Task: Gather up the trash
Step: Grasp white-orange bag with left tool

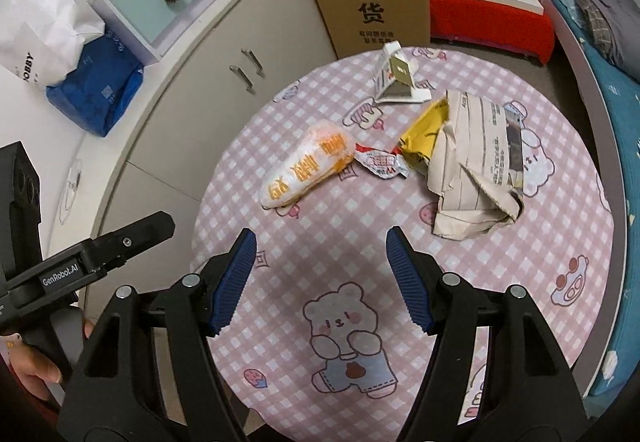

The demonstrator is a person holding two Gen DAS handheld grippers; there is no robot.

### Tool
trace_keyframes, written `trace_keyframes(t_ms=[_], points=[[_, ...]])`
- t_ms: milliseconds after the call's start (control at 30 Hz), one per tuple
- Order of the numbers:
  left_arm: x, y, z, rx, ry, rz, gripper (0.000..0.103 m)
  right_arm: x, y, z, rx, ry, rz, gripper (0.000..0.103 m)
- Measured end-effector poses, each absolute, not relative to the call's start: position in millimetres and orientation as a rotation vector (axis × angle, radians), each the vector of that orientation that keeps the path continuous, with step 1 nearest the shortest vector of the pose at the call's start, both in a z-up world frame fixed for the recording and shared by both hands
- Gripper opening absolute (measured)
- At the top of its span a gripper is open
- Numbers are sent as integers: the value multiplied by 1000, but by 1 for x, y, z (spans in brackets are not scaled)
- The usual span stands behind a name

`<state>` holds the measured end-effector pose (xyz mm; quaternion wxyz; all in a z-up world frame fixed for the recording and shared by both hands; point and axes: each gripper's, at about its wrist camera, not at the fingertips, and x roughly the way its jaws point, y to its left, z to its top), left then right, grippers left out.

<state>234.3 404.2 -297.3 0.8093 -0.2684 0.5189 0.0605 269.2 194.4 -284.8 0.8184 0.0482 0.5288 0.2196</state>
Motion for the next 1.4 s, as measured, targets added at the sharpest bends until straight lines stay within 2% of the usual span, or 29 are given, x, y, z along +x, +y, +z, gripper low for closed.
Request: trace_keyframes(t_ms=[467, 833, 1133, 1167, 1200, 1233, 1300, 1400], points=[[259, 409, -345, -579, 1194, 124, 79, 281, 162, -320, 179, 1173, 381, 67], [335, 334, -359, -193, 1205, -23, 79, 302, 130, -332, 242, 1172, 320, 67], [368, 322, -385, -81, 1268, -35, 79, 325, 145, -328, 196, 1127, 355, 67], [370, 322, -386, -76, 1264, -41, 73, 327, 149, -328, 180, 1123, 365, 67], [371, 322, -386, -72, 1265, -48, 52, 330, 154, -327, 158, 1118, 377, 67], [372, 323, -388, -75, 1276, -55, 51, 332, 159, -326, 141, 1115, 389, 67], [371, 330, -386, -112, 1268, -64, 40, 338, 171, -326, 103, 1105, 417, 67], [366, 343, -373, -181, 1230, -45, 37, 349, 189, -326, 53, 1091, 478, 67]])
